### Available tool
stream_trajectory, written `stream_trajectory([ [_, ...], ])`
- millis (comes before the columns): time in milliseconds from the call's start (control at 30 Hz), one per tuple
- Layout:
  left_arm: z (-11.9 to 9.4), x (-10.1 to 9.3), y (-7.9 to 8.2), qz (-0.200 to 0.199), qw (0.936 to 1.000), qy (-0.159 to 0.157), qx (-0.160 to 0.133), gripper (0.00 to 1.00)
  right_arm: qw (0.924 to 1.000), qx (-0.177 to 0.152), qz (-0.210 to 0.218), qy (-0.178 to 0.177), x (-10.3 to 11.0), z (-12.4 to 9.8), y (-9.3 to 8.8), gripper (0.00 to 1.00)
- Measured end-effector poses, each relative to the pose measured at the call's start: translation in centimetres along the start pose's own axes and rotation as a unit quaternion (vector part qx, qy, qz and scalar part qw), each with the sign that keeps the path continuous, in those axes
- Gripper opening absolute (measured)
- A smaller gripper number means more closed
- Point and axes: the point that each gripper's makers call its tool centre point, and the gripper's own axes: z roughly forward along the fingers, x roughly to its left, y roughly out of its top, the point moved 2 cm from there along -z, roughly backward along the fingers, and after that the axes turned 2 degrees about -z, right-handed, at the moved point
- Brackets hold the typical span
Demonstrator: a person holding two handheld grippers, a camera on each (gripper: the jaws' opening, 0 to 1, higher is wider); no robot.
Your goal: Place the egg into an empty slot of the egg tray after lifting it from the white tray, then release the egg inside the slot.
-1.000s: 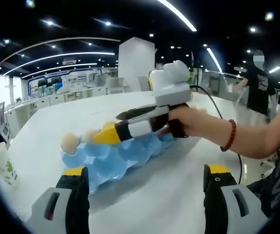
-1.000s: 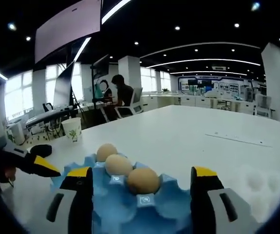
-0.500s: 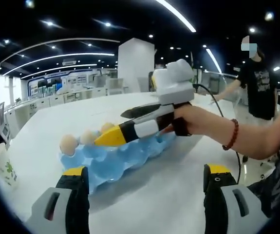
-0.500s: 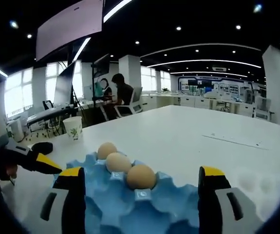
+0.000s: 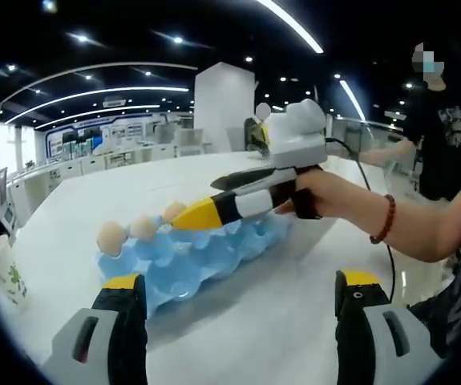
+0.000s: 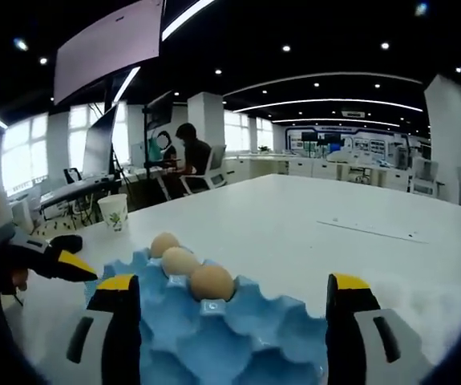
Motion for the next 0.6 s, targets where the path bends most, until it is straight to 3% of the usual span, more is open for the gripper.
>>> stream_trajectory([
  [600, 0.2, -0.4, 0.2, 0.003, 1.0000, -0.003, 0.001, 1.00, 0.9997, -0.007, 0.008, -0.021, -2.2, -1.9, 0.3, 1.00],
])
